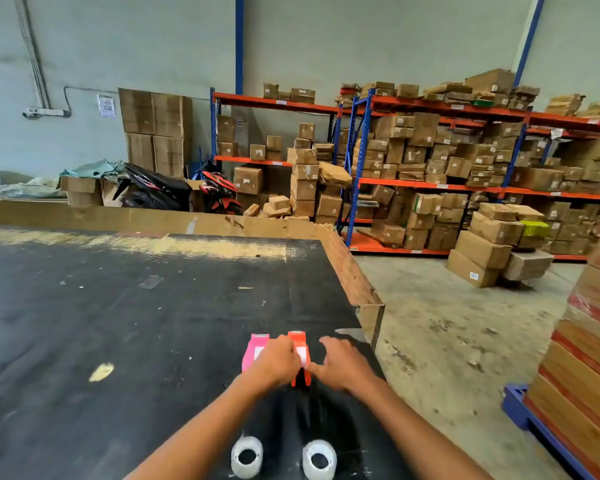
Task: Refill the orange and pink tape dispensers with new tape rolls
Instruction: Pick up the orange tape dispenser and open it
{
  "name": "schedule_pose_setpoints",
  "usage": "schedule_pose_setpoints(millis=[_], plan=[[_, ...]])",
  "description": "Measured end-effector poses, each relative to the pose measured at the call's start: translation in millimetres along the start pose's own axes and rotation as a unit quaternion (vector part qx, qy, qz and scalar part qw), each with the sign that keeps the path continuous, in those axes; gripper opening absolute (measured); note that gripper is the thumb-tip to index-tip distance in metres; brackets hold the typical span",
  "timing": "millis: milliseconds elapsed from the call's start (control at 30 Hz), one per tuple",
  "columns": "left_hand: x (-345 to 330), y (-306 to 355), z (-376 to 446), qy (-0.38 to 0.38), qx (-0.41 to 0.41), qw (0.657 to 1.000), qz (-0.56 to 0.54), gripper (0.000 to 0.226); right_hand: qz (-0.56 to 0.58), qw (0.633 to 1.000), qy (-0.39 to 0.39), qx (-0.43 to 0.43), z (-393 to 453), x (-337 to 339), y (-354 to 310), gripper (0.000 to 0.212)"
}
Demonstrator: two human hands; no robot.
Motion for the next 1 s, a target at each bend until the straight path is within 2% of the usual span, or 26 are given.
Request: schedule_pose_setpoints(millis=[133, 233, 367, 433, 533, 600, 700, 833, 933, 1000], plan=[[-16, -2, 10, 0.009, 0.05, 0.996, -0.079, 0.027, 0.055, 0.998, -0.015, 0.01, 2, -21, 9, 0.032], [-25, -2, 17, 0.029, 0.068, 0.986, -0.148, 0.031, 0.094, 0.995, 0.021, 0.017, 8, -26, 17, 0.013], [-32, 0, 18, 0.018, 0.133, 0.946, -0.295, 0.044, 0.151, 0.983, 0.081, 0.067, 4, -23, 24, 0.036], [-35, 5, 16, 0.017, 0.141, 0.931, -0.337, 0.049, 0.161, 0.975, 0.108, 0.109, -1, -19, 25, 0.032], [-36, 7, 14, 0.08, 0.141, 0.91, -0.382, 0.04, 0.209, 0.958, 0.114, 0.16, -12, -15, 22, 0.013], [-32, 10, 11, 0.106, 0.132, 0.909, -0.382, 0.032, 0.31, 0.935, 0.098, 0.139, -18, -13, 18, 0.013], [-21, 12, 7, 0.13, 0.084, 0.918, -0.365, 0.028, 0.463, 0.882, 0.06, 0.067, -16, -5, 11, 0.021], [-9, 13, -7, 0.125, 0.022, 0.935, -0.332, 0.028, 0.52, 0.851, -0.011, 0.079, -9, 0, -6, 0.027], [3, 3, -14, 0.153, -0.001, 0.95, -0.274, 0.027, 0.536, 0.838, -0.015, 0.097, -5, -3, -16, 0.039], [14, -1, -16, 0.179, -0.015, 0.955, -0.236, 0.027, 0.542, 0.831, -0.019, 0.12, -4, -2, -26, 0.038]])
Point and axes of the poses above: each hand's wrist, its own z-axis towards the middle knuckle, its own x-axis out of the back of the hand, y = z × x, the point moved 4 cm from there along z, towards the middle knuckle, and after that the axes turned 13 degrees about z, right-handed, at the moved point
